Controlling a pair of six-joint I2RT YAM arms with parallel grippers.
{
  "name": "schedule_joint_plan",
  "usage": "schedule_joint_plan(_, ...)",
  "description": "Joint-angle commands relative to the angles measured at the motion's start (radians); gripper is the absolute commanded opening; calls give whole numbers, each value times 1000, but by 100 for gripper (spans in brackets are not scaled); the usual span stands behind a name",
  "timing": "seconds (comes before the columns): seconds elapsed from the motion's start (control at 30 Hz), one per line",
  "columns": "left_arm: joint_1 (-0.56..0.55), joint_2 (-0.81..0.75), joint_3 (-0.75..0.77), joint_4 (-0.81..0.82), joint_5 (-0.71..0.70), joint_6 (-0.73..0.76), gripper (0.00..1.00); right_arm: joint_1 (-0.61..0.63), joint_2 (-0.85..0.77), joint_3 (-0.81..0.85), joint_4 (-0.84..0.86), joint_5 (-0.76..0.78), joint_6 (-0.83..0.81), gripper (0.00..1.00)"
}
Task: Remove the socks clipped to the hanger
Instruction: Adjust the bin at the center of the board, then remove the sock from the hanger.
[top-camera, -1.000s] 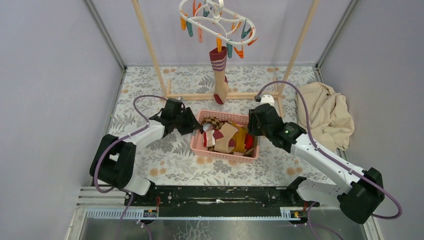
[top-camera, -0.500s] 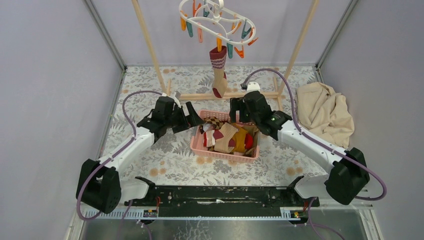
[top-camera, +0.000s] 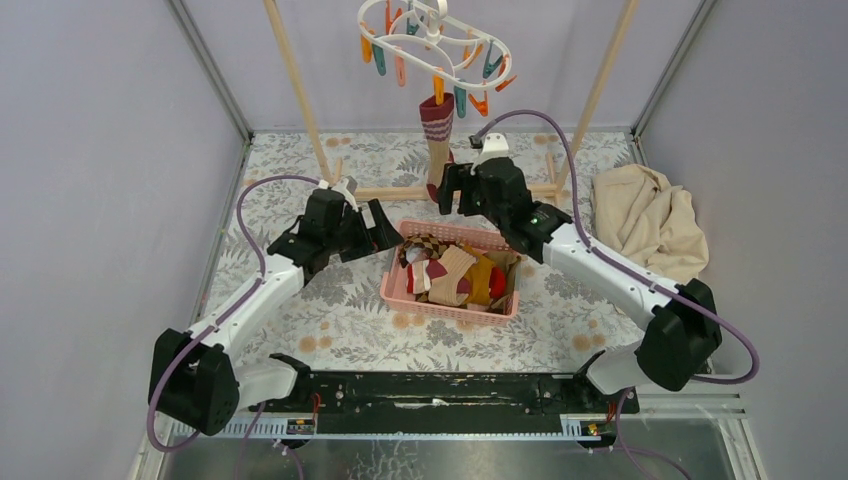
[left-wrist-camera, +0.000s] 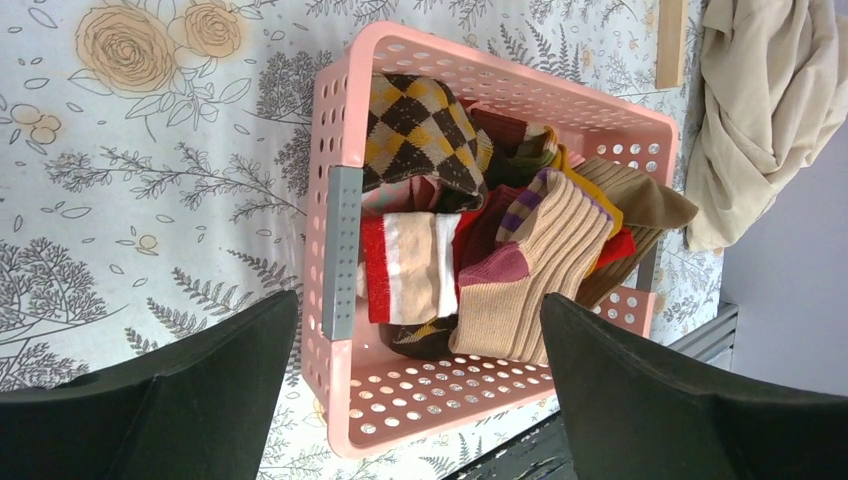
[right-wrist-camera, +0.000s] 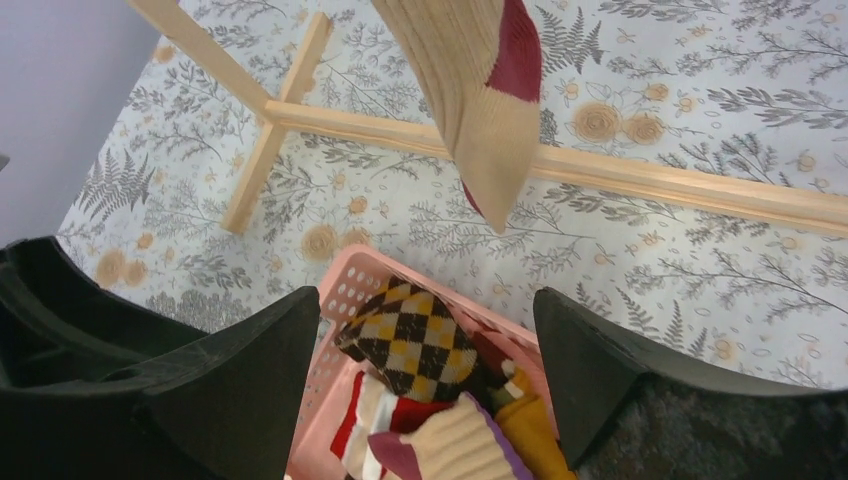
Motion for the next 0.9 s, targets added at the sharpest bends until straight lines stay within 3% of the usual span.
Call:
schedule_joint_plan(0.0,6,-39,29,-31,-32,29,99,40,38,-25,196,98,34,86)
schedule_joint_plan(0.27,7,-61,7,-34,-33,23,99,111,151,-93,467,262,-9,93)
schedule_joint_plan(0.53,6,-72,-8,-45,-35,31,99,118,374,67,417,494,2,99)
schedule_joint_plan(0.87,6,-102,-32,-59,-32,41,99,117,547,175,544,567,-90,100)
